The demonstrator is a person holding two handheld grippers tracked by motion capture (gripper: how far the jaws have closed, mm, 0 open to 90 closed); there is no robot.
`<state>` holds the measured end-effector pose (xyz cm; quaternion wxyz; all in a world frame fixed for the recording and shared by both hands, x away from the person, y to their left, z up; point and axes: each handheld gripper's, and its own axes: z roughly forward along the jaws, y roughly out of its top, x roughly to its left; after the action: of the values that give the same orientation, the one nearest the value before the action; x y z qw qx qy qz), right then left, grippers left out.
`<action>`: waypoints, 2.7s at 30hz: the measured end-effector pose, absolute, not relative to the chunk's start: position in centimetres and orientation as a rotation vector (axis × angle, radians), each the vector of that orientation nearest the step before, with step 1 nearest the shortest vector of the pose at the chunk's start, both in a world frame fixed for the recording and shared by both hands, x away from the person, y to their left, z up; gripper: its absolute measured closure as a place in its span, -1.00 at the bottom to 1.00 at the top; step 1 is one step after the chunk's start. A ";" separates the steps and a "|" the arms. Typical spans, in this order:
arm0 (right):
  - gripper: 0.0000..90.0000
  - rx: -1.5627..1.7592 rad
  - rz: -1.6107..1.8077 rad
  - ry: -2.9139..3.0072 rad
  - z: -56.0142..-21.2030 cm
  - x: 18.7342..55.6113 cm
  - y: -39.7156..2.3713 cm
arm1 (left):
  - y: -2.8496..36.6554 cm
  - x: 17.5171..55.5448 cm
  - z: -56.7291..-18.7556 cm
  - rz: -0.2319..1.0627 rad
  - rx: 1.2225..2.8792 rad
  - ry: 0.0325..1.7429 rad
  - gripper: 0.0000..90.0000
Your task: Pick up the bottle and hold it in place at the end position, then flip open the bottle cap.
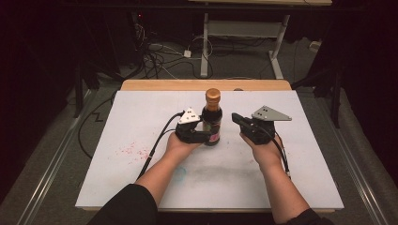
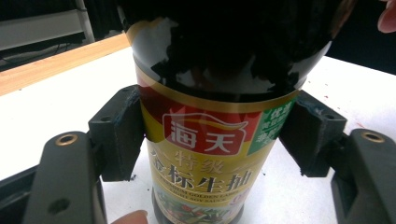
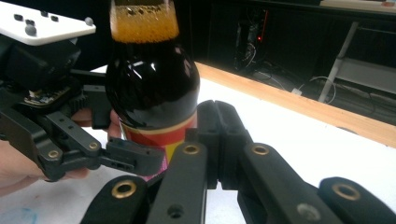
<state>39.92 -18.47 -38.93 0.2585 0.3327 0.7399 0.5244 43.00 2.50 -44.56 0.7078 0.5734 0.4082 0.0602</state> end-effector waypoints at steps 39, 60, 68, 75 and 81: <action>1.00 0.814 1.472 1.990 -33.4 39.0 -16.3 | 2.4 42.9 -44.6 0.135 1.266 0.925 -0.39; 1.00 0.758 1.435 2.082 -32.3 40.0 -14.9 | 2.3 42.7 -44.7 0.154 1.257 0.940 -0.39; 1.00 0.741 1.399 2.086 -31.7 40.1 -14.6 | 2.2 42.6 -44.7 0.167 1.259 0.931 -0.39; 1.00 0.742 1.384 2.105 -31.5 40.1 -14.5 | 2.1 42.5 -44.8 0.184 1.263 0.924 -0.38; 1.00 0.734 1.358 2.126 -31.2 40.0 -14.1 | 2.0 42.5 -44.9 0.200 1.267 0.920 -0.37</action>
<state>39.97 -14.14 -31.24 0.2543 0.2701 0.7826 0.4999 42.50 2.04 -44.85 0.7045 0.5696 0.4137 0.0899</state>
